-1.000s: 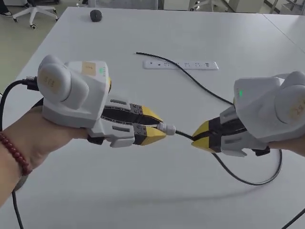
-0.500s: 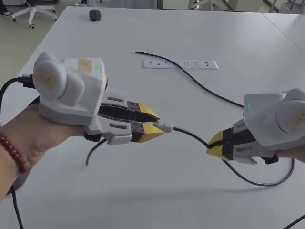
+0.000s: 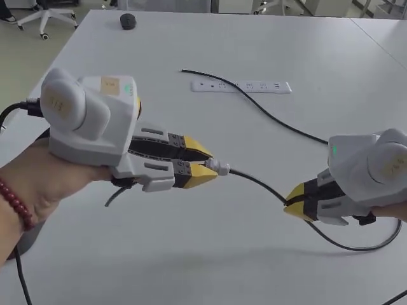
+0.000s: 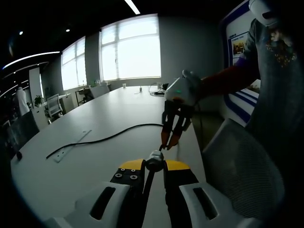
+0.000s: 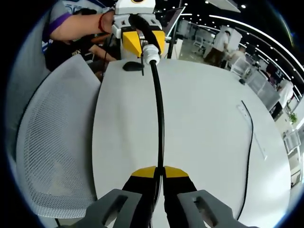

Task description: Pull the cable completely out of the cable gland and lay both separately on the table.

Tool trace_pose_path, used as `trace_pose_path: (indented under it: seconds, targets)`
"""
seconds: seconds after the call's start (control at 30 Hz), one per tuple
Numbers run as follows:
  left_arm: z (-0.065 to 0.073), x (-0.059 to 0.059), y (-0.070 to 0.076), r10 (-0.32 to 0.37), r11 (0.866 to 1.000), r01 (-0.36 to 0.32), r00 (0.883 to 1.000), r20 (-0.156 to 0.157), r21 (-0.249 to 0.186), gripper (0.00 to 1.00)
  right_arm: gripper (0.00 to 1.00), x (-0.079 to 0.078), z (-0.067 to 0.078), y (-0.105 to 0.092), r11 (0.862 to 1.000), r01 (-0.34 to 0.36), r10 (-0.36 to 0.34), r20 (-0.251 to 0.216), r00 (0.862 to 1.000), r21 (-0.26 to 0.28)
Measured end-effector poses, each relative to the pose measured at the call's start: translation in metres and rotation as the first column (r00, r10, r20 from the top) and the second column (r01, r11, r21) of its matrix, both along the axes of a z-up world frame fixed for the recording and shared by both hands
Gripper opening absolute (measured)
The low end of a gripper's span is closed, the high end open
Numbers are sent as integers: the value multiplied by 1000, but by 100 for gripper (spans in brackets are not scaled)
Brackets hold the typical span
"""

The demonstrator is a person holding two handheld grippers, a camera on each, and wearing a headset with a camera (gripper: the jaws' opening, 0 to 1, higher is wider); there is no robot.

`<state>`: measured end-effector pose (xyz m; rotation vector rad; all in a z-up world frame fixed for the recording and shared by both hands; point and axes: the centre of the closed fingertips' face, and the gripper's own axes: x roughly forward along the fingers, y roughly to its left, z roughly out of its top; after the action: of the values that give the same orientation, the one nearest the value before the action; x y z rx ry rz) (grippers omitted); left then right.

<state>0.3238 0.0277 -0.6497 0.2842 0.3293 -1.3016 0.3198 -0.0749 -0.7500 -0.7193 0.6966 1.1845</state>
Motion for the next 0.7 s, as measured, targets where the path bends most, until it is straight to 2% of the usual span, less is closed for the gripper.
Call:
trace_pose_path:
  seconds: [0.4, 0.53, 0.7]
  targets:
    - [4, -1, 2, 6, 1000, -6, 1000, 5, -5, 16, 0, 0, -6, -8, 1000, 20, -20, -12, 1000, -12]
    - [6, -1, 3, 9, 1000, -9, 1000, 8, -7, 16, 0, 0, -14, -16, 999, 42, -43, -37, 998, -18]
    - [8, 0, 5, 16, 1000, -16, 1000, 12, -11, 16, 0, 0, -23, -25, 998, 56, -57, -46, 997, -36]
